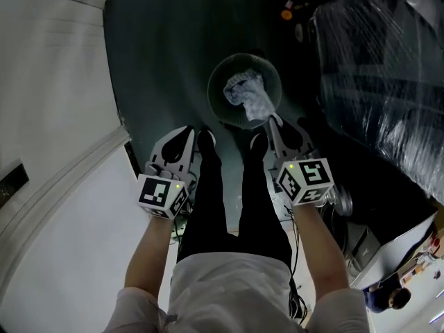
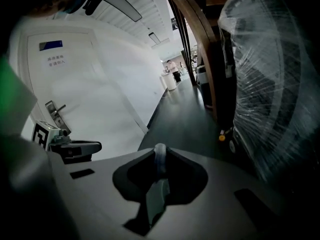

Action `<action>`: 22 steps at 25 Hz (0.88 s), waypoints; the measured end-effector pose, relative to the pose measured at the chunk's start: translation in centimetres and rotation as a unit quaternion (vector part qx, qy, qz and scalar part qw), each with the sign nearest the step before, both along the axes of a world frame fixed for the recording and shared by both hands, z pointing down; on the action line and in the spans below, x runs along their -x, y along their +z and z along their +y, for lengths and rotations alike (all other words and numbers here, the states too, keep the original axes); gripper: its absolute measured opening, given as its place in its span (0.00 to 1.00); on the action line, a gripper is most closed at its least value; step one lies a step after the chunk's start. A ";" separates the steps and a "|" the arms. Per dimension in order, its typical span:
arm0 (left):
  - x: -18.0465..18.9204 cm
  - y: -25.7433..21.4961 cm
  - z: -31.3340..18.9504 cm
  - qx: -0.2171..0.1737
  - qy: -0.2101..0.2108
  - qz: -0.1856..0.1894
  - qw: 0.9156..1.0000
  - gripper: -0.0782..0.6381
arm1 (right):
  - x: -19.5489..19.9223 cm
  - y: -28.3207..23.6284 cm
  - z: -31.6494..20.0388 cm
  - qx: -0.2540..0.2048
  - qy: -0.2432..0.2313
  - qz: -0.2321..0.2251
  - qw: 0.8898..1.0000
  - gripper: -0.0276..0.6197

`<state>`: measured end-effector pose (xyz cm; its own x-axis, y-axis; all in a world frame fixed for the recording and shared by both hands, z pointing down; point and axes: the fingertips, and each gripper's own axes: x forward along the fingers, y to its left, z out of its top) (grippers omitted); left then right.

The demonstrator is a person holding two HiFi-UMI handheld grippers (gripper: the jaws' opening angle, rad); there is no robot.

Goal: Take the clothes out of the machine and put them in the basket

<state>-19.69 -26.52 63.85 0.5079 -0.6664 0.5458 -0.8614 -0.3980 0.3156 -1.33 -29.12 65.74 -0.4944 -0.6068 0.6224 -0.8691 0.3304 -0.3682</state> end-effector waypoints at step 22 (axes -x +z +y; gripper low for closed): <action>-1.5 20.5 1.4 0.111 0.027 -0.019 0.993 0.14 | -0.8 24.9 0.6 0.141 0.004 0.056 0.988 0.09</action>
<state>-18.20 -25.10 84.35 0.5153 -0.4999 0.6961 -0.8541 -0.3671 0.3685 -0.54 -28.52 90.59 -0.4076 -0.4052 0.8184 -0.9122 0.2207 -0.3451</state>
